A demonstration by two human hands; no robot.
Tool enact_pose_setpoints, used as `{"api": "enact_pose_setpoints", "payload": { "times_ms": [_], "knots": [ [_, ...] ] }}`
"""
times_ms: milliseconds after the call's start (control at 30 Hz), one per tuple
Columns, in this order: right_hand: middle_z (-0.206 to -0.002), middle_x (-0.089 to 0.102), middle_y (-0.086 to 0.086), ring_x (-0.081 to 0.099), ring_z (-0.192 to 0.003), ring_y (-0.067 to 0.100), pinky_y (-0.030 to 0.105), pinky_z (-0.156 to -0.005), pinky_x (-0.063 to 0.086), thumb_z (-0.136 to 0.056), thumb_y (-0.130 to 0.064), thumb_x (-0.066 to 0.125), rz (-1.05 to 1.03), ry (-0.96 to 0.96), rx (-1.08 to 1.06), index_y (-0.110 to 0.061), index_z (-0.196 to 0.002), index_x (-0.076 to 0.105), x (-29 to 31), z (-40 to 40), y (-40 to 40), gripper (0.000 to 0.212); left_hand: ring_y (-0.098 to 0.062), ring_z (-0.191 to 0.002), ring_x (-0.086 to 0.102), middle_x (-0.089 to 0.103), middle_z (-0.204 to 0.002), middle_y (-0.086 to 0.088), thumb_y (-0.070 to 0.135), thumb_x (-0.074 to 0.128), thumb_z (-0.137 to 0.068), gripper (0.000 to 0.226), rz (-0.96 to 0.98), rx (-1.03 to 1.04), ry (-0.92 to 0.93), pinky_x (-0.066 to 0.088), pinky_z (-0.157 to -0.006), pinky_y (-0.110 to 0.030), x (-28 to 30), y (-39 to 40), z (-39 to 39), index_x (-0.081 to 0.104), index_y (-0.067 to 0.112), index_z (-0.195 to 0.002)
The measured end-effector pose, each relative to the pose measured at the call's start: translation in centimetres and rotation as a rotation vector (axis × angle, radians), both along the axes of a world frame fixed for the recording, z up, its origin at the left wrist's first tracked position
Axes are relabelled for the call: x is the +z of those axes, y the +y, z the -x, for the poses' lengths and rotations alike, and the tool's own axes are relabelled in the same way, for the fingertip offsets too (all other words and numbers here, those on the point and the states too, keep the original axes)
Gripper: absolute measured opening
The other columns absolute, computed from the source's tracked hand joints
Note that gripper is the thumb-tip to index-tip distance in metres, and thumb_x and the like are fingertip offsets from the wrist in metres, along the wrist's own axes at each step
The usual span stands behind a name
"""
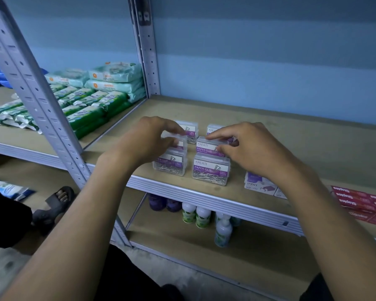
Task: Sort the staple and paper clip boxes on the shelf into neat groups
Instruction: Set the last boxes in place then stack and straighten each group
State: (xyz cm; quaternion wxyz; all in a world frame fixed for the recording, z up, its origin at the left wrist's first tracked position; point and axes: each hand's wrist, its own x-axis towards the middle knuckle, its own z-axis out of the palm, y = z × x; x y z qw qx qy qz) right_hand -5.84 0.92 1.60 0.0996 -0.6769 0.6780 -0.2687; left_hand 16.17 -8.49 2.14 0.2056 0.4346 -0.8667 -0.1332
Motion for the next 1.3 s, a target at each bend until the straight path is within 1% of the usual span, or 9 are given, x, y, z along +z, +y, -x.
{"api": "enact_pose_setpoints", "payload": {
  "times_ms": [133, 367, 467, 600, 700, 833, 1033, 1233, 1300],
  "knots": [
    [-0.115, 0.073, -0.008, 0.059, -0.090, 0.002, 0.019, -0.082, 0.045, -0.092, -0.024, 0.072, 0.015, -0.024, -0.010, -0.045, -0.115, 0.074, 0.0, -0.1, 0.0, 0.031, -0.008, -0.104, 0.060, 0.069, -0.115, 0.009, 0.015, 0.065, -0.090, 0.029, 0.004, -0.011, 0.004, 0.037, -0.084, -0.017, -0.3, -0.6, -0.2, 0.071, 0.034, -0.111],
    [-0.112, 0.073, -0.011, 0.062, -0.094, 0.002, 0.019, -0.080, 0.047, -0.093, -0.023, 0.070, 0.030, -0.070, -0.017, -0.043, -0.113, 0.076, 0.1, -0.2, 0.5, 0.029, -0.012, -0.101, 0.064, 0.069, -0.114, 0.011, 0.013, 0.060, -0.092, 0.030, 0.029, -0.036, -0.007, 0.049, -0.088, -0.027, -0.2, -0.5, -0.1, 0.070, 0.035, -0.110],
    [-0.111, 0.072, -0.014, 0.063, -0.097, 0.002, 0.020, -0.080, 0.050, -0.093, -0.026, 0.070, 0.035, -0.083, -0.018, -0.046, -0.112, 0.075, 0.4, -0.1, 0.8, 0.028, -0.011, -0.102, 0.064, 0.069, -0.114, 0.010, 0.010, 0.058, -0.092, 0.033, 0.065, -0.075, 0.004, 0.047, -0.087, -0.025, 0.2, 0.1, -0.3, 0.069, 0.033, -0.112],
    [-0.112, 0.071, -0.015, 0.062, -0.095, -0.003, 0.012, -0.071, 0.043, -0.092, -0.025, 0.070, 0.018, -0.063, -0.018, -0.049, -0.111, 0.074, 0.9, 0.0, 1.5, 0.030, -0.012, -0.101, 0.062, 0.069, -0.114, 0.010, 0.007, 0.056, -0.092, 0.034, 0.110, -0.089, 0.023, 0.044, -0.083, -0.024, 0.7, 1.7, -0.3, 0.069, 0.031, -0.113],
    [-0.111, 0.071, -0.016, 0.059, -0.086, -0.009, 0.006, -0.064, 0.038, -0.091, -0.025, 0.069, 0.006, -0.044, -0.029, -0.050, -0.110, 0.074, 1.3, 0.0, 2.0, 0.032, -0.014, -0.103, 0.063, 0.070, -0.116, 0.008, 0.007, 0.056, -0.092, 0.034, 0.111, -0.088, 0.026, 0.046, -0.085, -0.026, 0.7, 2.5, -0.3, 0.070, 0.031, -0.113],
    [-0.112, 0.069, -0.014, 0.051, -0.057, -0.021, 0.000, -0.047, 0.034, -0.093, -0.023, 0.066, -0.013, -0.038, -0.027, -0.048, -0.111, 0.074, 1.7, -0.2, 2.7, 0.032, -0.012, -0.104, 0.061, 0.069, -0.117, 0.009, 0.010, 0.058, -0.093, 0.033, 0.062, -0.089, 0.017, 0.042, -0.085, -0.023, 0.4, 2.5, -0.4, 0.069, 0.033, -0.114],
    [-0.111, 0.070, -0.014, 0.059, -0.081, -0.008, 0.011, -0.060, 0.038, -0.093, -0.021, 0.066, -0.055, -0.026, -0.019, -0.048, -0.111, 0.074, 1.4, -0.3, 2.8, 0.034, -0.010, -0.094, 0.059, 0.068, -0.115, 0.011, 0.014, 0.057, -0.094, 0.031, -0.001, -0.108, -0.006, 0.044, -0.083, -0.025, 0.1, 2.1, -0.2, 0.068, 0.038, -0.110],
    [-0.102, 0.072, -0.014, 0.059, -0.062, -0.006, 0.008, -0.052, 0.040, -0.098, -0.029, 0.060, -0.078, 0.005, 0.007, -0.042, -0.113, 0.074, 1.4, -0.8, 2.8, 0.025, -0.009, -0.089, 0.055, 0.067, -0.118, 0.010, 0.014, 0.056, -0.095, 0.032, -0.024, -0.101, -0.019, 0.038, -0.080, -0.021, 0.2, 2.1, -0.1, 0.069, 0.039, -0.111],
    [-0.109, 0.070, -0.015, 0.062, -0.080, -0.006, 0.013, -0.068, 0.047, -0.093, -0.043, 0.066, -0.105, 0.004, 0.008, -0.040, -0.118, 0.072, 1.6, -1.0, 3.0, 0.026, -0.007, -0.091, 0.052, 0.066, -0.122, 0.010, 0.017, 0.056, -0.096, 0.030, -0.020, -0.100, -0.027, 0.036, -0.082, -0.021, 0.2, 2.2, -0.1, 0.069, 0.038, -0.113]
  ]
}}
